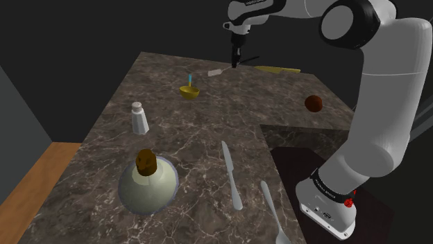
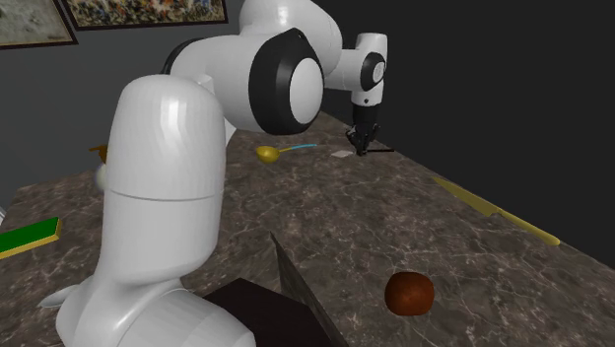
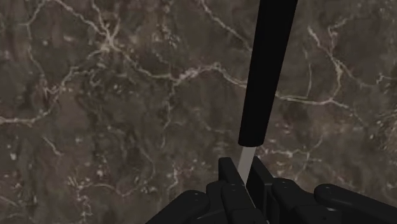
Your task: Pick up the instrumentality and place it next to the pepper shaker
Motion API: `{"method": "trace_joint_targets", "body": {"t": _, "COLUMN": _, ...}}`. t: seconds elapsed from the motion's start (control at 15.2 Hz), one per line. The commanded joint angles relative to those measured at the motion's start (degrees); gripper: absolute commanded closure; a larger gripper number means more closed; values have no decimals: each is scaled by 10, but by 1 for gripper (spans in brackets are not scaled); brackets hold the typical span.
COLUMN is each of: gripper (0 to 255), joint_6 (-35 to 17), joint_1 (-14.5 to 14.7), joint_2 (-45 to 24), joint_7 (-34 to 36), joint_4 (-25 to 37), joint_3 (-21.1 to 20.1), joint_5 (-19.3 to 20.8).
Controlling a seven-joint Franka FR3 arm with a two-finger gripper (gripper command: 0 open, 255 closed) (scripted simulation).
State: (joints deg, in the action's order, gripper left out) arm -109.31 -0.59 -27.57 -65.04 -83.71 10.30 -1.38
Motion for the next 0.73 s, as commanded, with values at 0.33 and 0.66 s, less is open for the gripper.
{"method": "trace_joint_targets", "body": {"t": 0.33, "gripper": 255, "joint_6": 51, "joint_1": -1, "joint_2": 7, "joint_7": -1, "joint_4": 44, "joint_3": 1, "joint_5": 1}}
{"method": "trace_joint_targets", "body": {"t": 0.66, "gripper": 255, "joint_6": 88, "joint_1": -2, "joint_2": 9, "joint_7": -2, "joint_4": 79, "joint_3": 2, "joint_5": 1}}
